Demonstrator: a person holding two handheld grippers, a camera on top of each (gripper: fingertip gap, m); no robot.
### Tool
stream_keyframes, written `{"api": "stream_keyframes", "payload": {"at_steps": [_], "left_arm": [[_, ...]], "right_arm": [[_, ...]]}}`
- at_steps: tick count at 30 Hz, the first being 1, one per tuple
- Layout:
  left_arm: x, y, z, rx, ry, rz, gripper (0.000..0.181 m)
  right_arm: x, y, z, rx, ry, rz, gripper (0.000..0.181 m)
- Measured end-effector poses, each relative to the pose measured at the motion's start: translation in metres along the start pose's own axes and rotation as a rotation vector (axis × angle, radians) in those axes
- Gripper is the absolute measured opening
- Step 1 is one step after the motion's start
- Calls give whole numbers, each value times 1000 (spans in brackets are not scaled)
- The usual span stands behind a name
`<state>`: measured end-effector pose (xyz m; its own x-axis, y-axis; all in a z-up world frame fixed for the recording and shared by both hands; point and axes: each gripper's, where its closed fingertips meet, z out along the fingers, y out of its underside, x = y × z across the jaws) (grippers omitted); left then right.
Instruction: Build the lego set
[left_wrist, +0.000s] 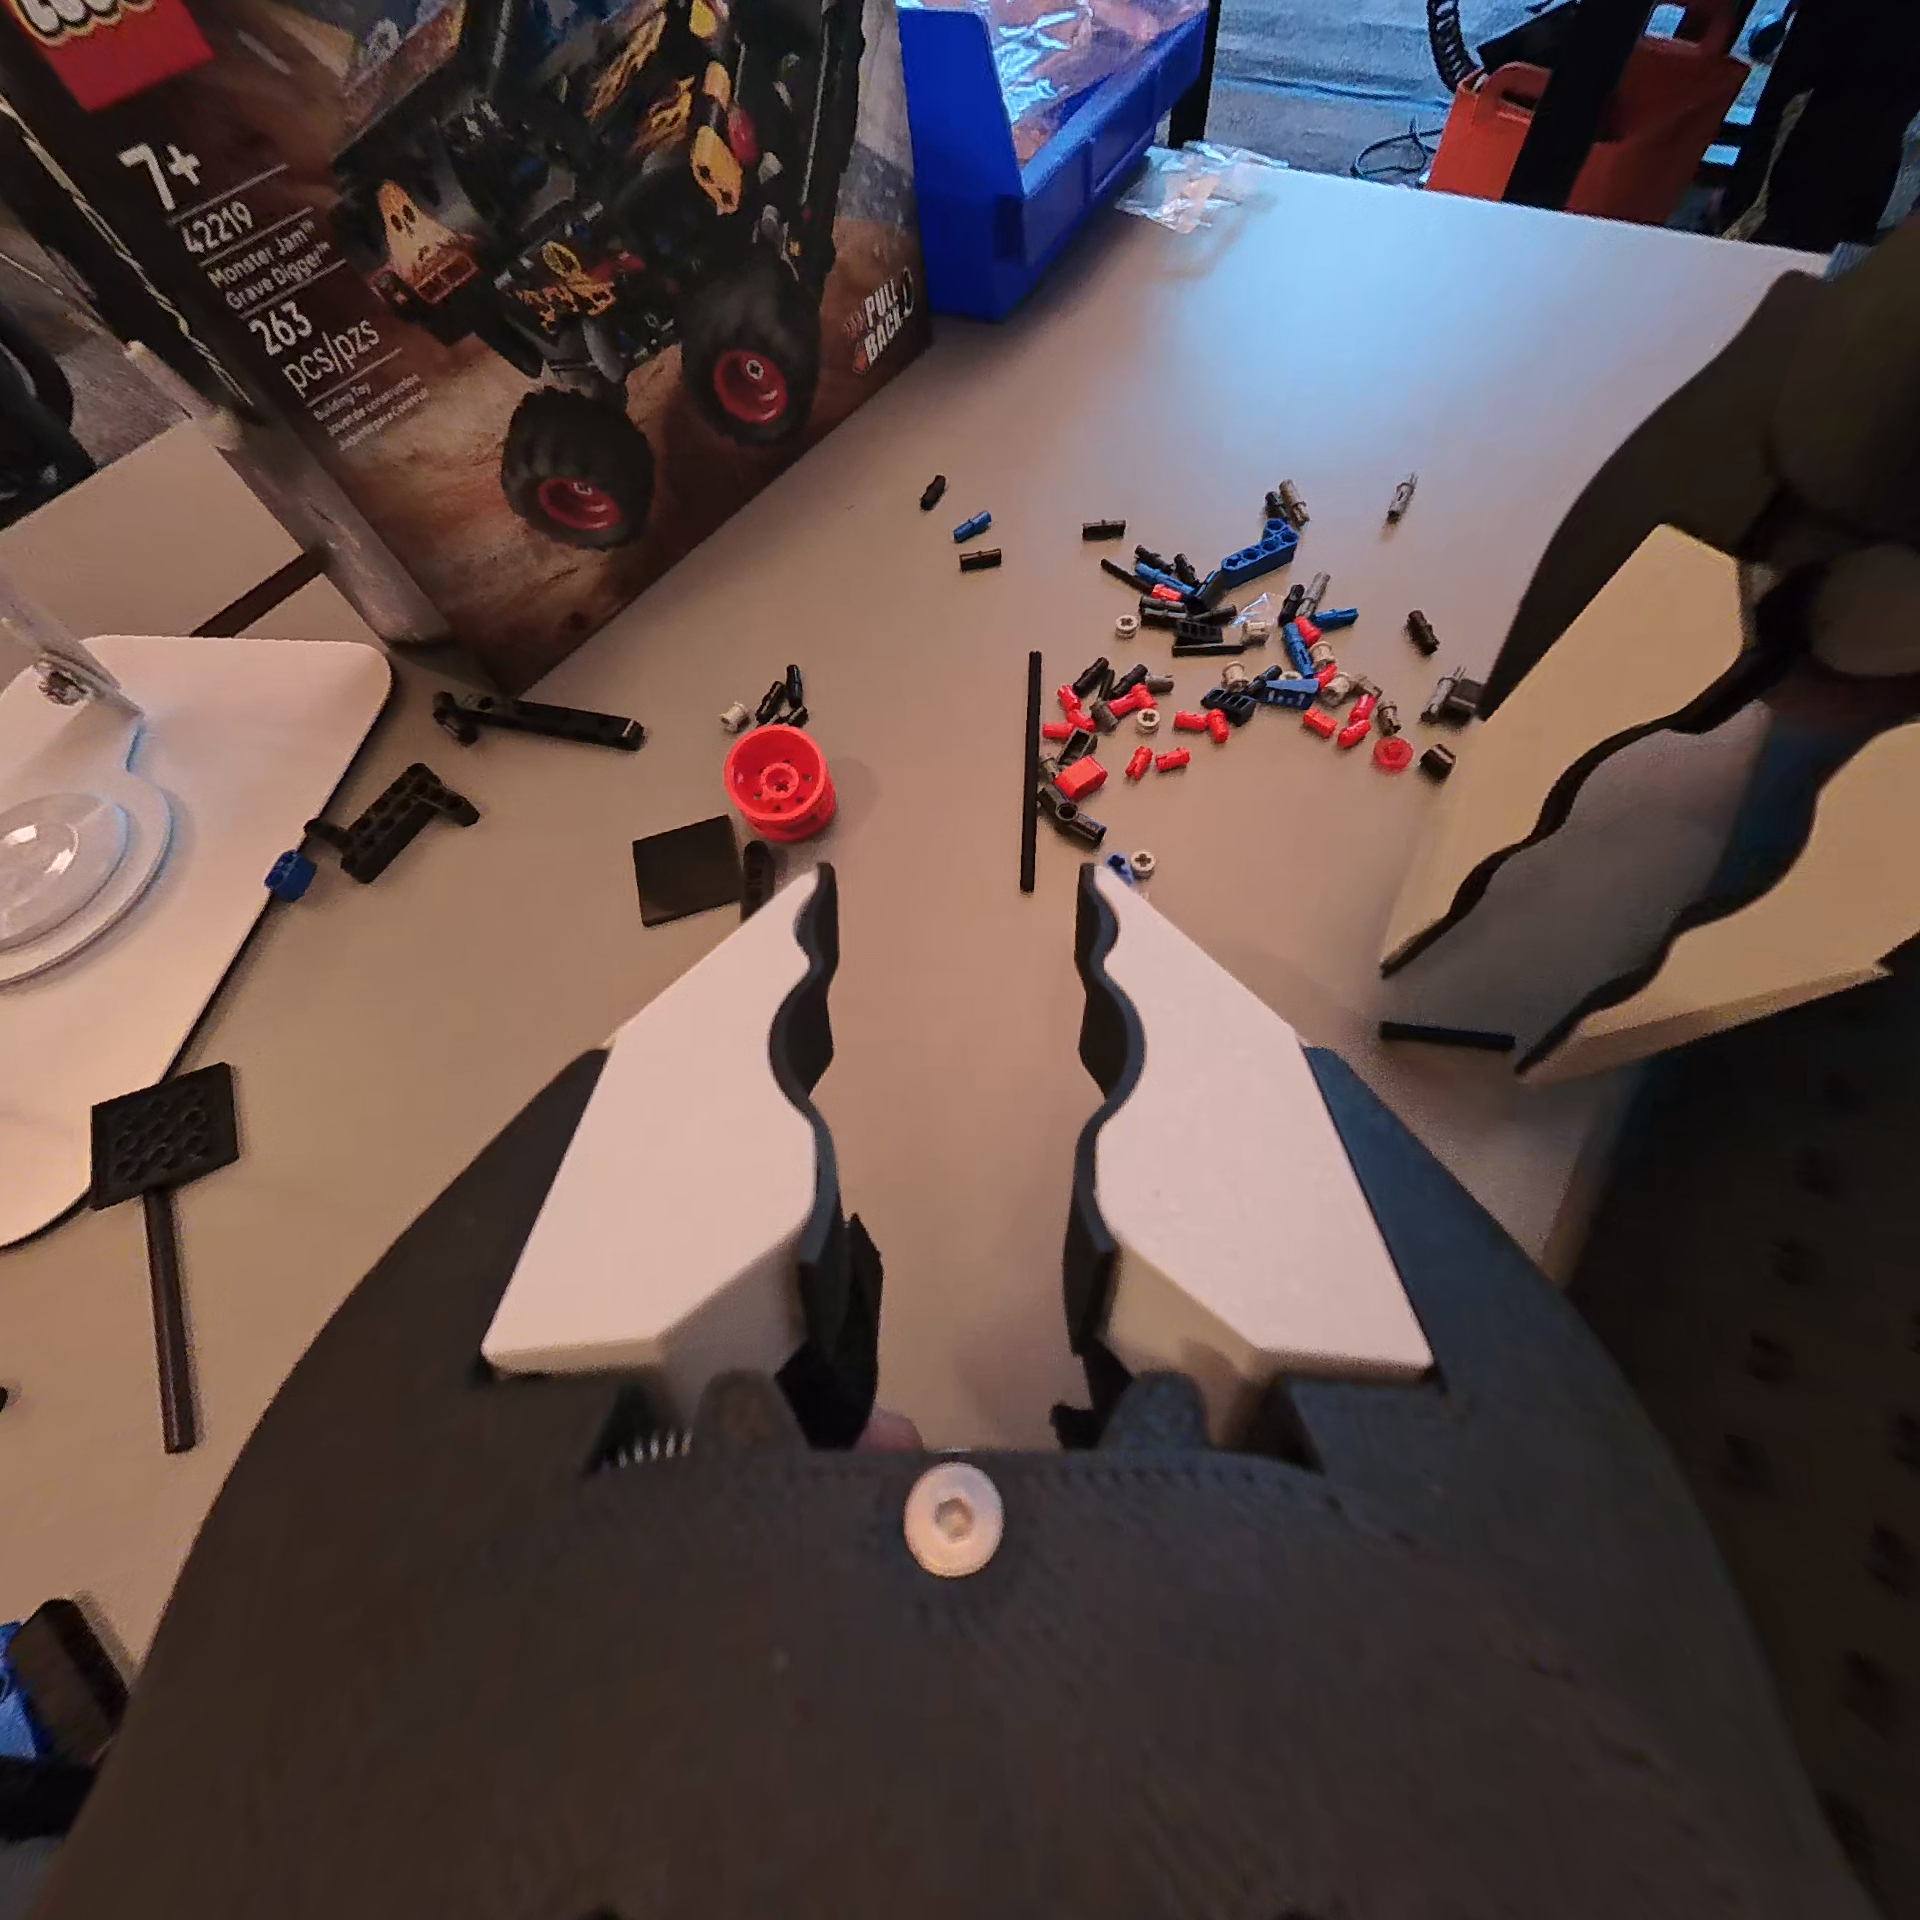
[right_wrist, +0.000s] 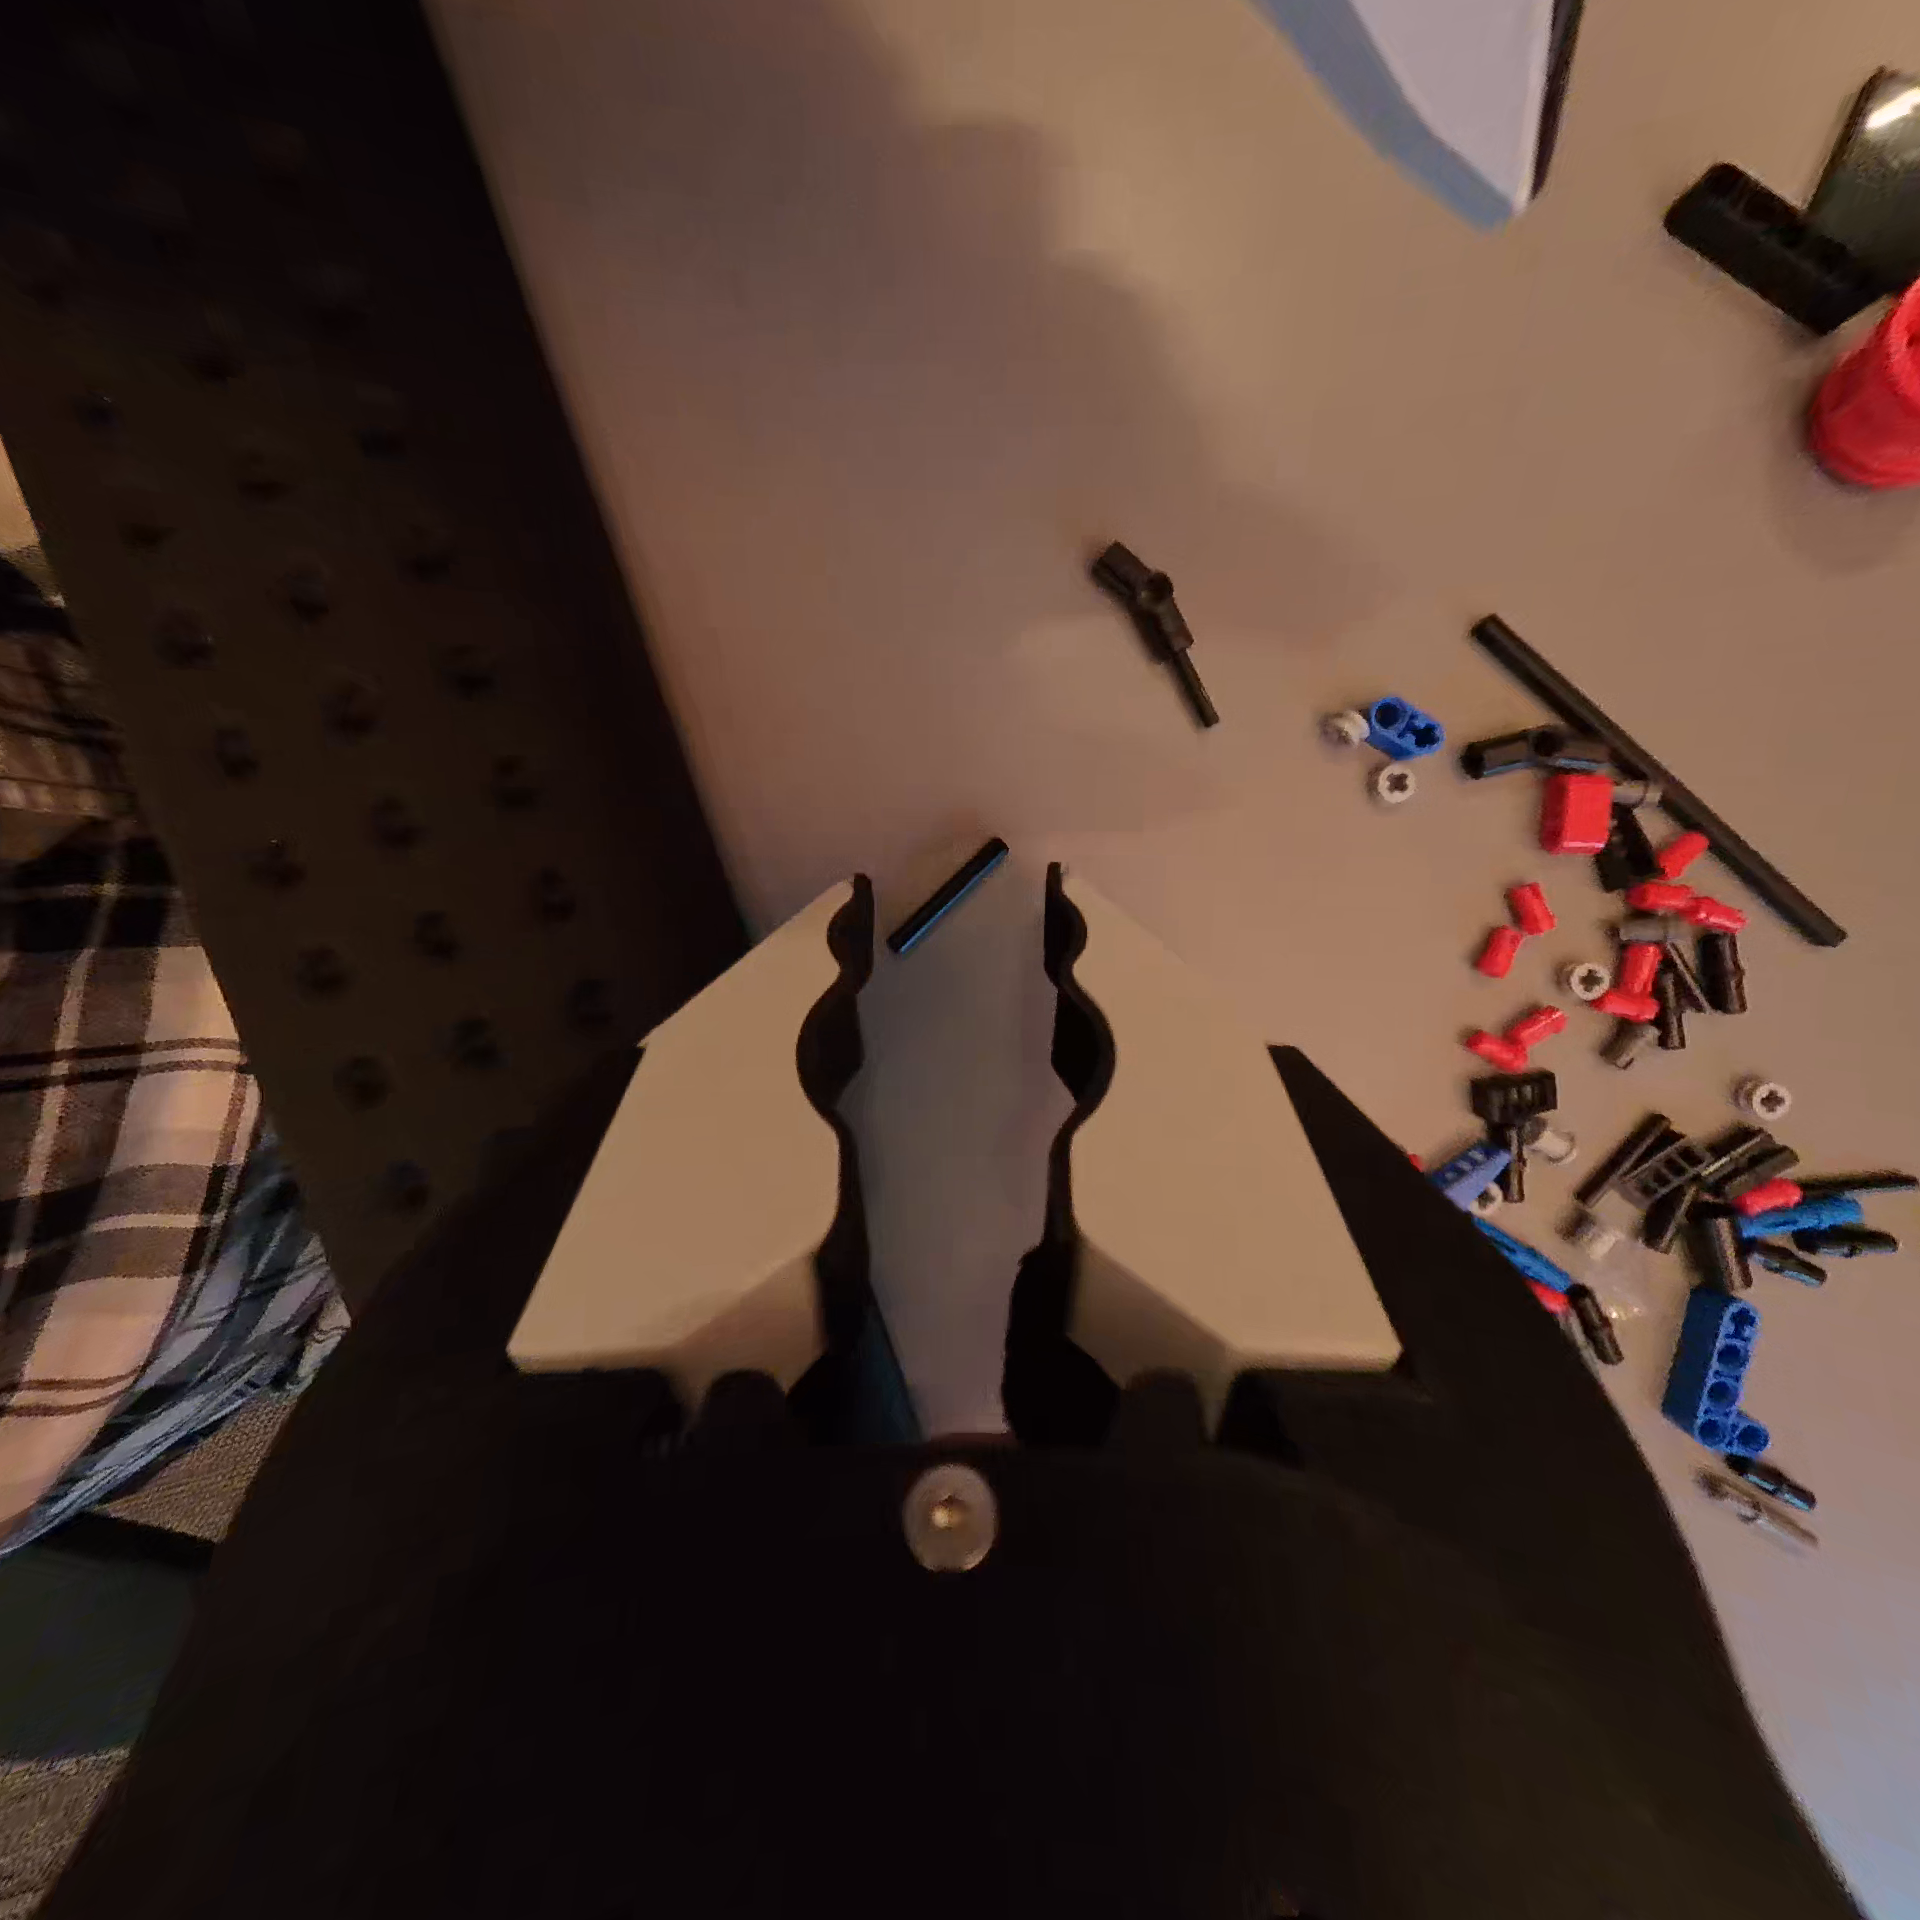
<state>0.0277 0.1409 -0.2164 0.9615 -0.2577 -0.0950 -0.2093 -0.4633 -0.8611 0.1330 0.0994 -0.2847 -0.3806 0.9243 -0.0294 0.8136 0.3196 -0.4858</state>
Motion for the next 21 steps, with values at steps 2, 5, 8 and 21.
{"api": "stream_keyframes", "payload": {"at_steps": [2, 5, 8, 21], "left_arm": [[3, 8, 3, -48, 30, 2, 44], [10, 22, 7, -126, 70, 32, 41], [15, 30, 8, -186, 95, 76, 34], [82, 68, 17, -384, 384, 70, 9]], "right_arm": [[1, 5, 2, -10, 16, 23, 28], [1, 8, 8, 3, 32, 42, 17], [4, 7, 9, 26, 62, 39, 1], [19, 11, 5, 101, 108, 20, 1]]}}
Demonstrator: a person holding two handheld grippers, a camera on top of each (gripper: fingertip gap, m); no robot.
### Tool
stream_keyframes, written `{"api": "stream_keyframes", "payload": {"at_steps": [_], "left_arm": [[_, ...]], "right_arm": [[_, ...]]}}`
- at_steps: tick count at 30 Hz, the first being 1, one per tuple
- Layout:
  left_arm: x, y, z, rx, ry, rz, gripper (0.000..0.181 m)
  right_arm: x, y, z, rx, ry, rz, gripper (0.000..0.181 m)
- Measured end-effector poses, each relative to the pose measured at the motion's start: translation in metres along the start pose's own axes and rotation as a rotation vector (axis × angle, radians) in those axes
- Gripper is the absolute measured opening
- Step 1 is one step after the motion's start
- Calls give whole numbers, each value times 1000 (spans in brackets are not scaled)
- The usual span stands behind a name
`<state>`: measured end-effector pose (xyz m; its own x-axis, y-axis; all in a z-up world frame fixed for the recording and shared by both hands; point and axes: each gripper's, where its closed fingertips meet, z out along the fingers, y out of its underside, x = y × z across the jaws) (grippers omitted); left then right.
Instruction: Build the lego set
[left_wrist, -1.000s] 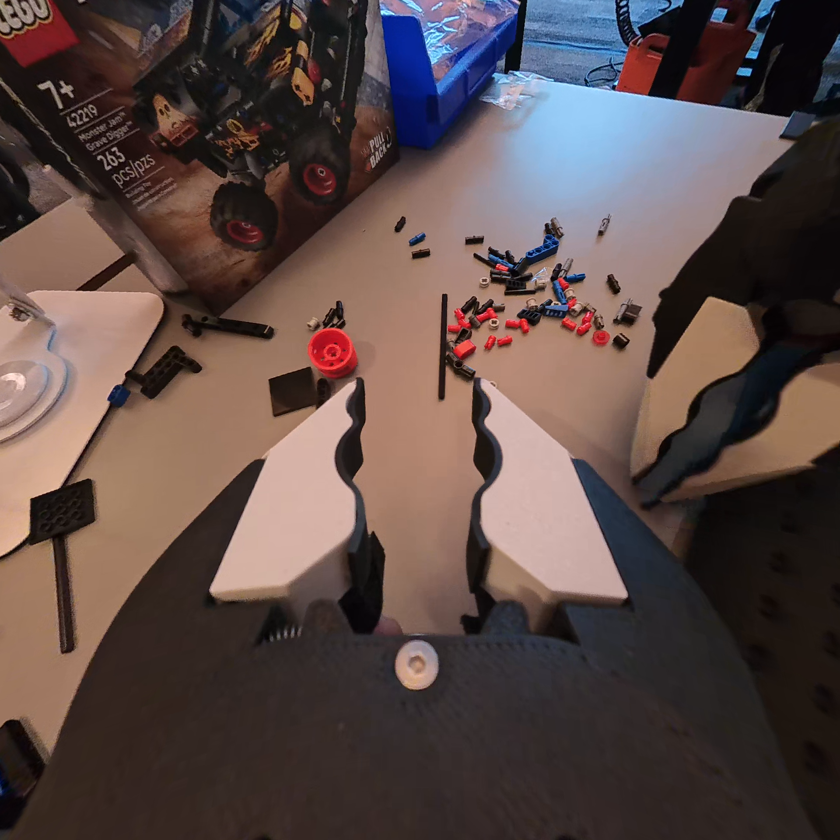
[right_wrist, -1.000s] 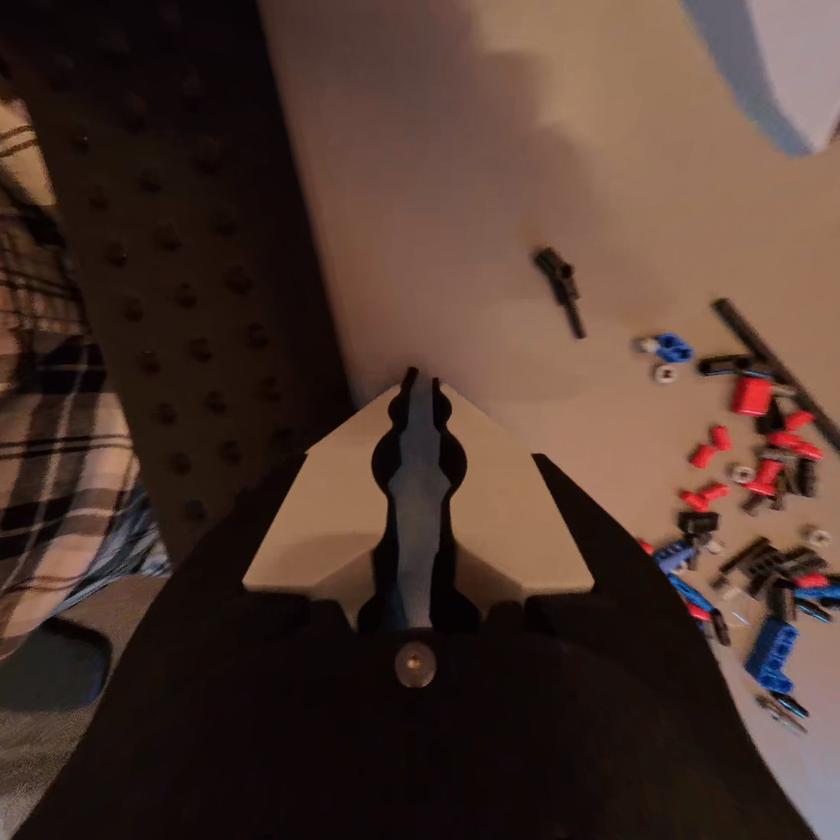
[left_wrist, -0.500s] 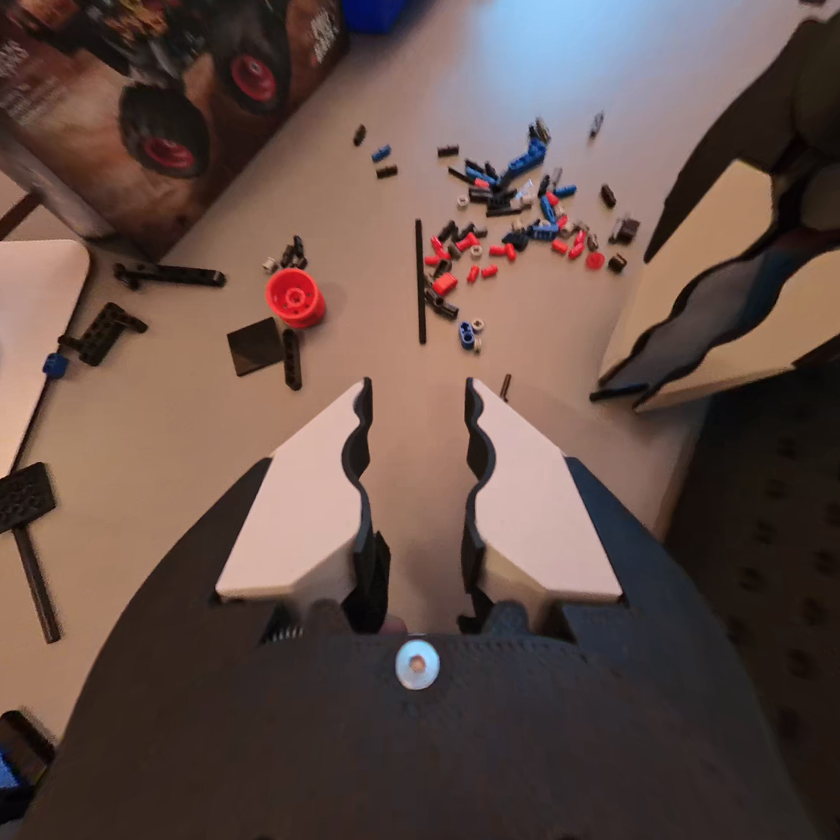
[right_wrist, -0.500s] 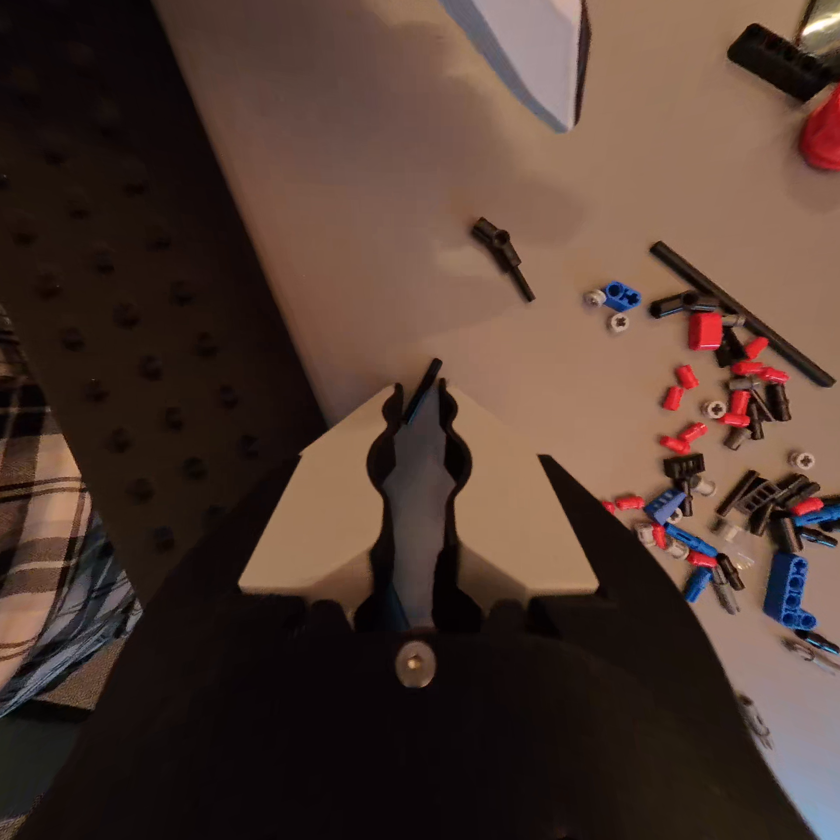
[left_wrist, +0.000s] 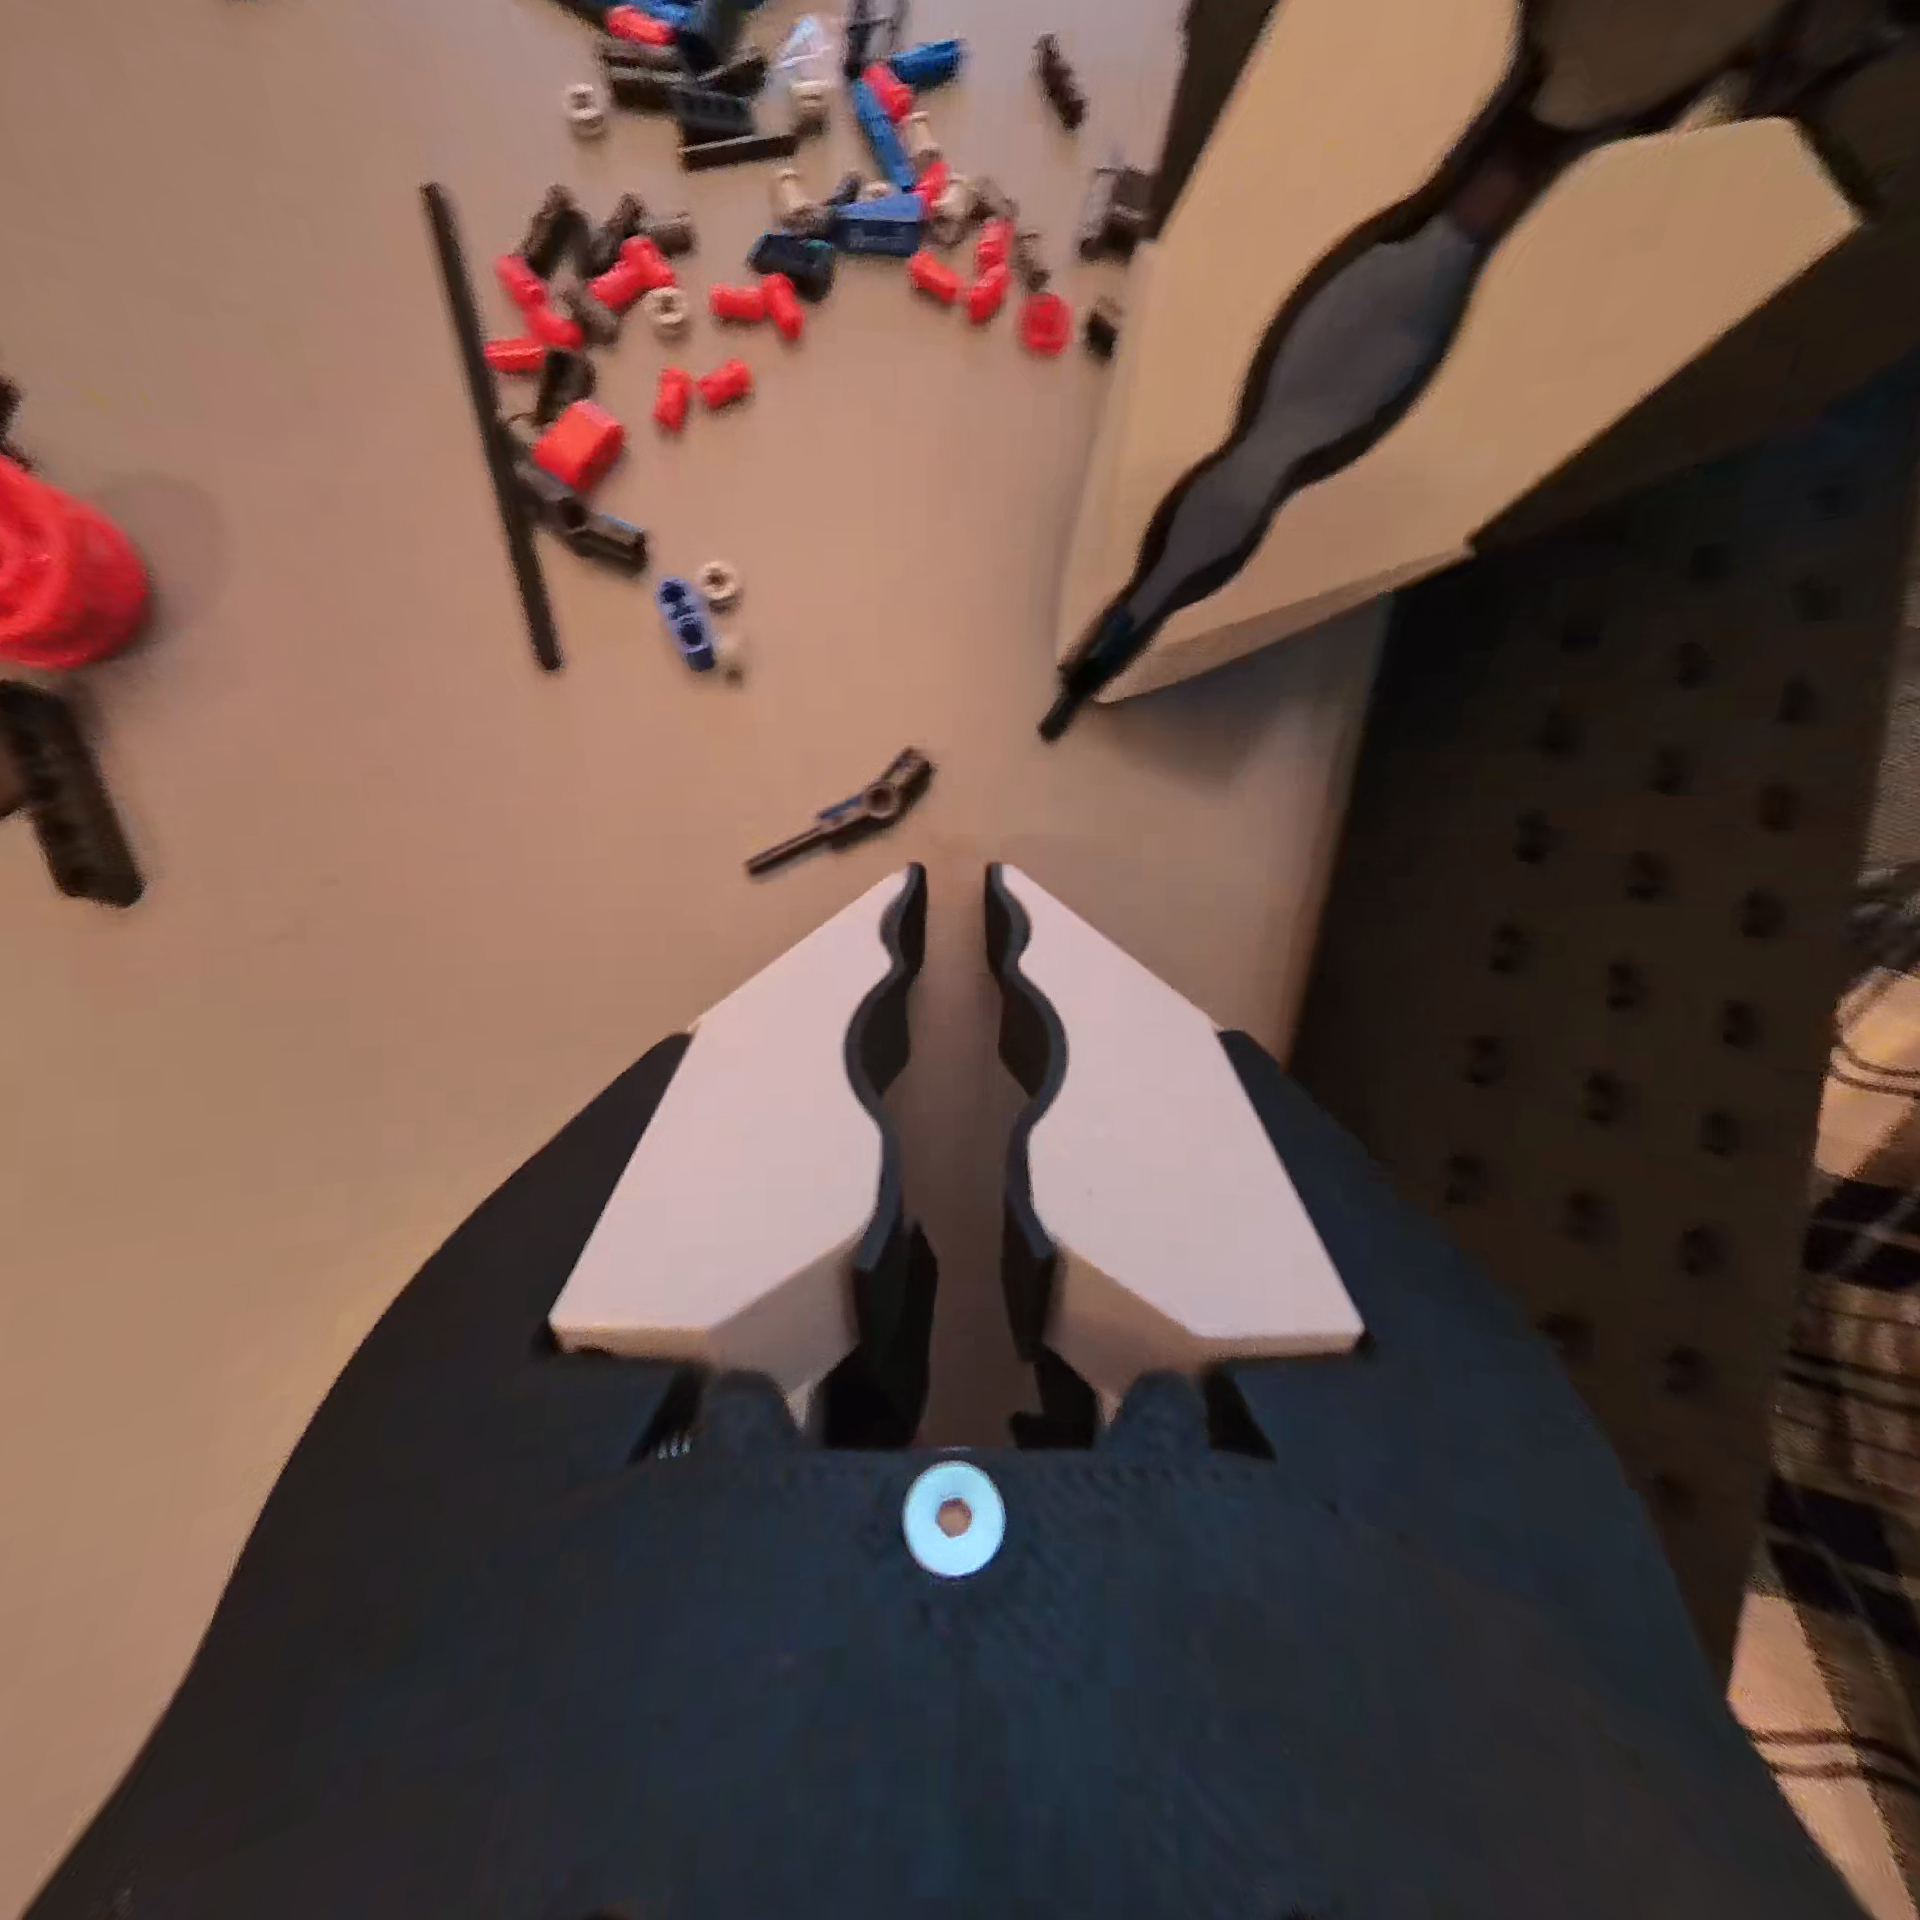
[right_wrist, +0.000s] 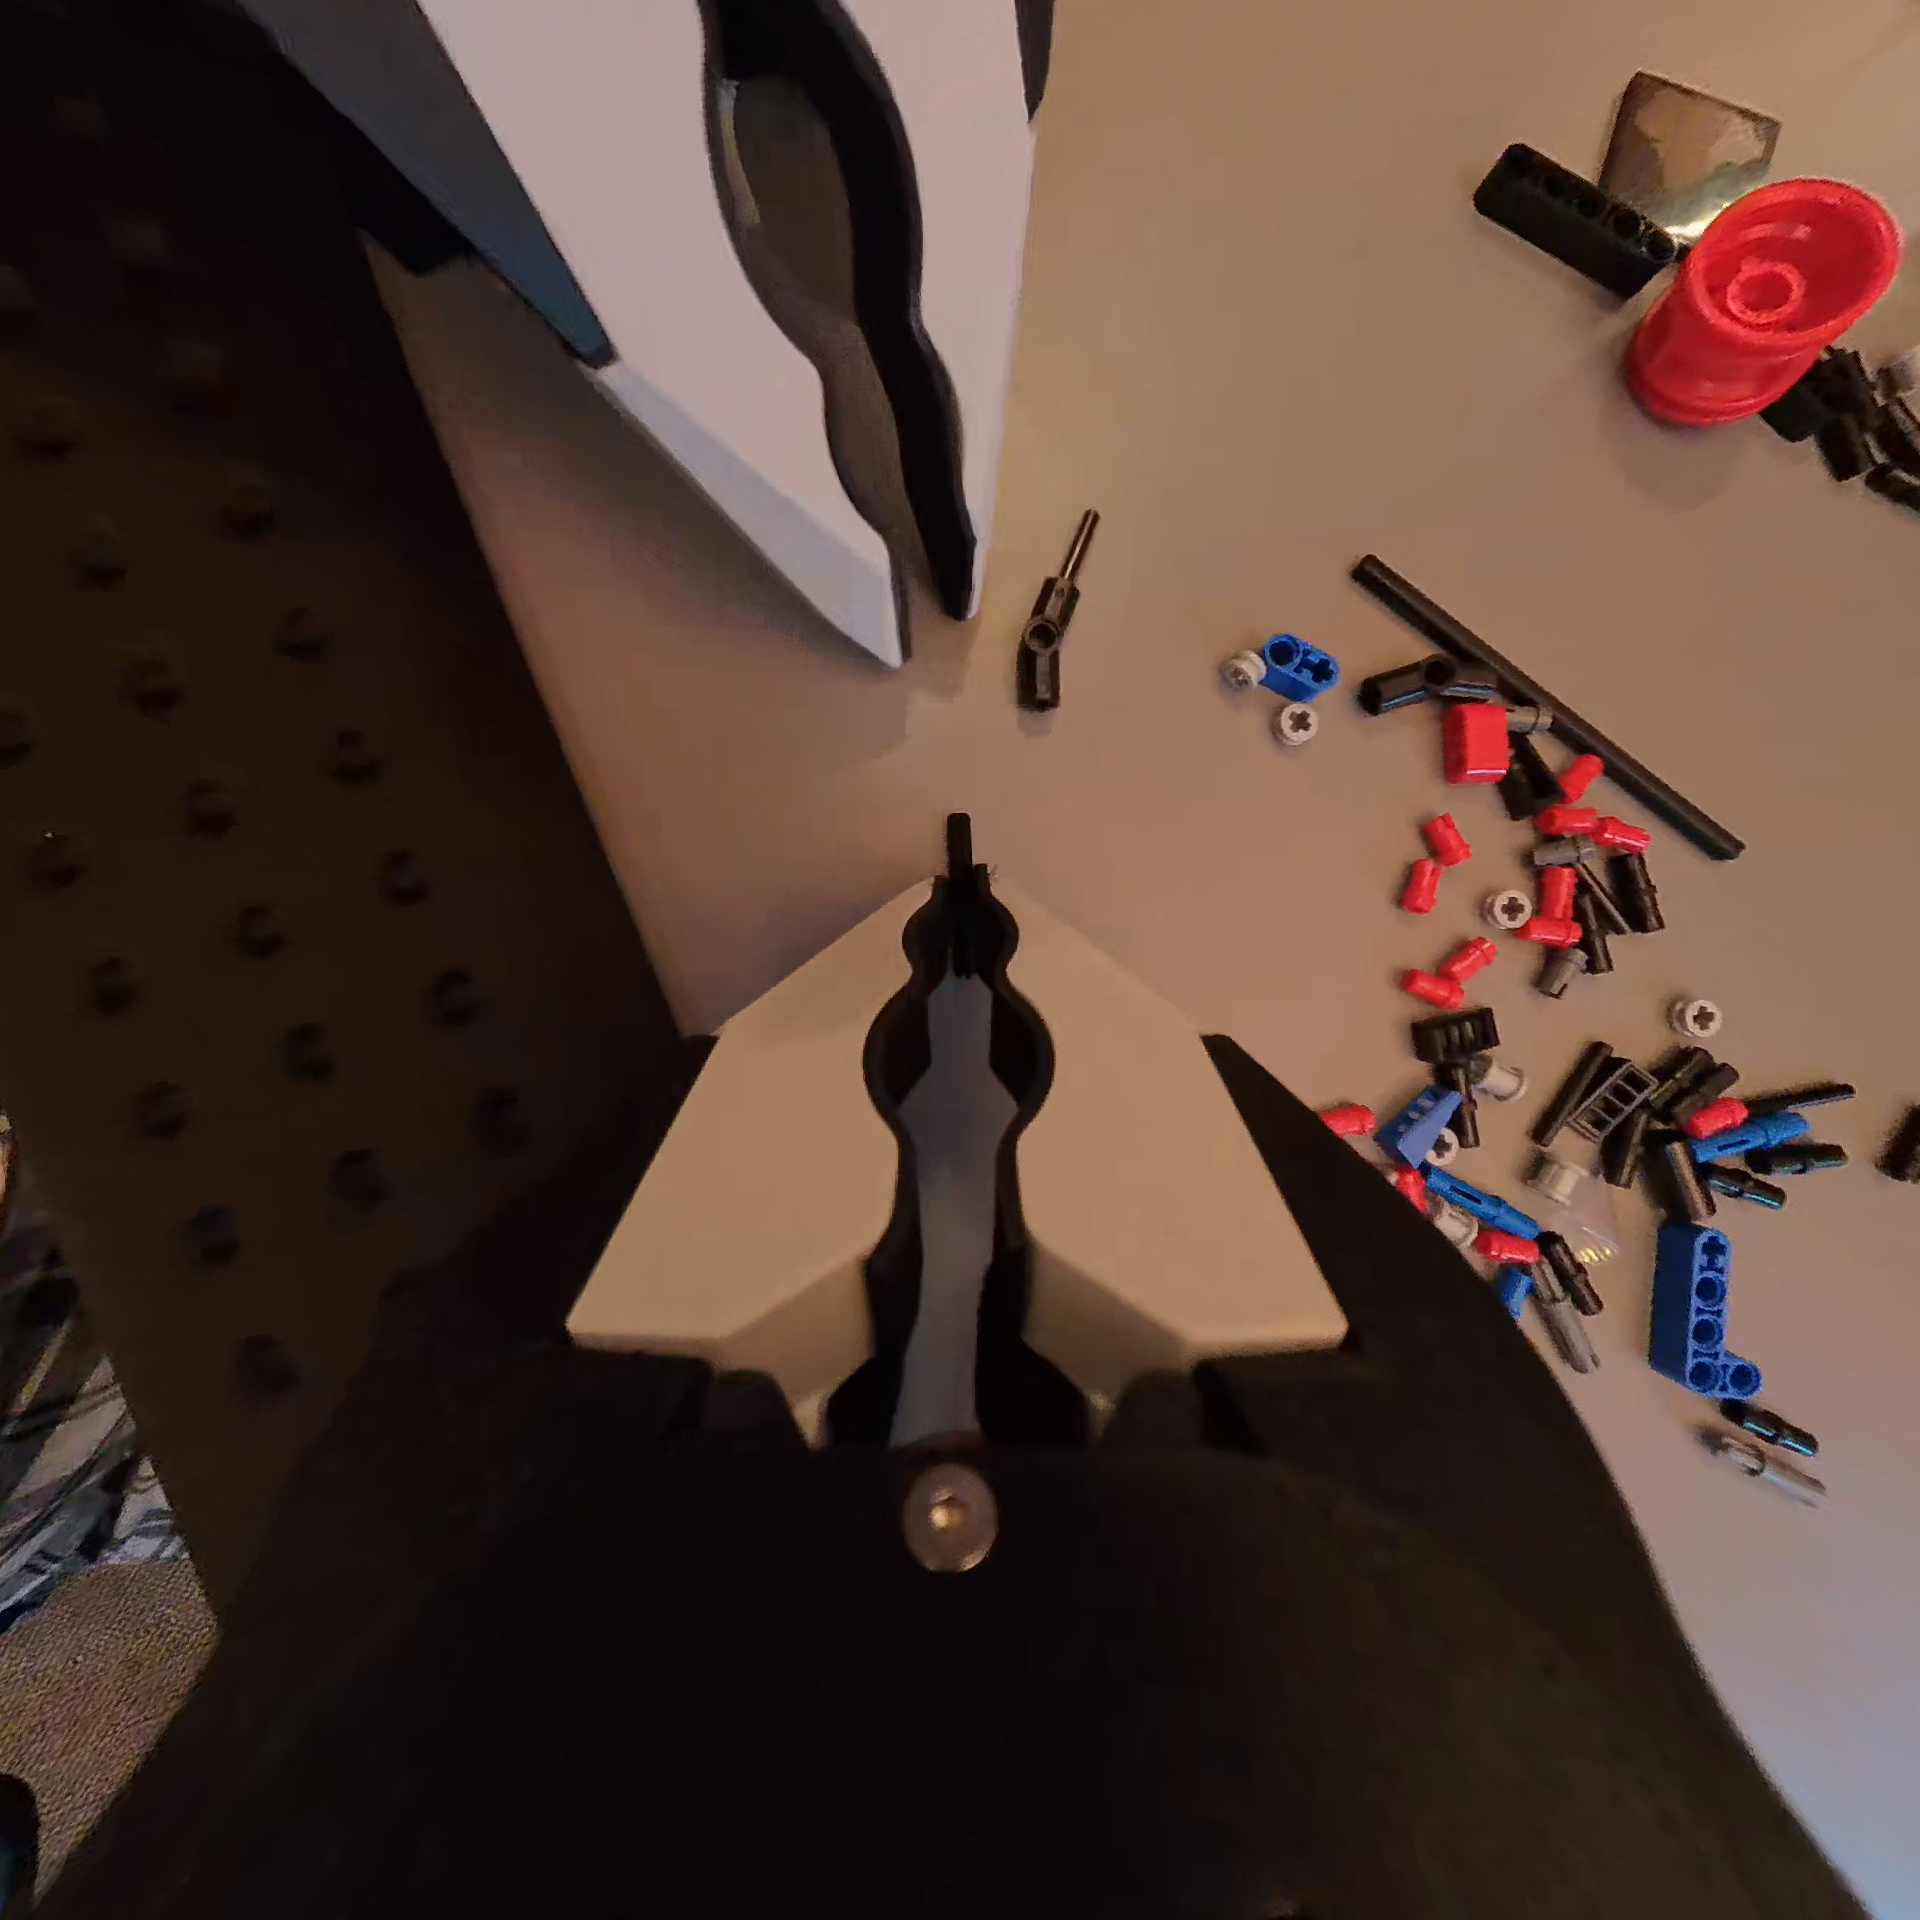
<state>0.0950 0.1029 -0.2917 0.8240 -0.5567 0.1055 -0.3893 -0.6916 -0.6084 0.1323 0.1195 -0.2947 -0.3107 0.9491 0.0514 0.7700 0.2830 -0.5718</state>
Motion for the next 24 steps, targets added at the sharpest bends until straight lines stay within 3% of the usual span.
{"api": "stream_keyframes", "payload": {"at_steps": [5, 9, 13, 17, 24], "left_arm": [[-17, -14, -14, 57, -116, 107, 20], [-29, -16, -13, -8, -206, 322, 25], [-23, -8, 3, -84, -148, 406, 21], [-18, -9, 8, -52, -86, 383, 6], [-17, -10, 9, -34, -67, 388, 5]], "right_arm": [[7, 3, -3, 29, 15, -18, 1], [12, -1, -1, 46, 12, -43, 1], [15, -6, 4, 62, 12, -63, 0], [16, -9, 6, 86, 12, -68, 0], [23, -12, 7, 109, 33, -91, 0]]}}
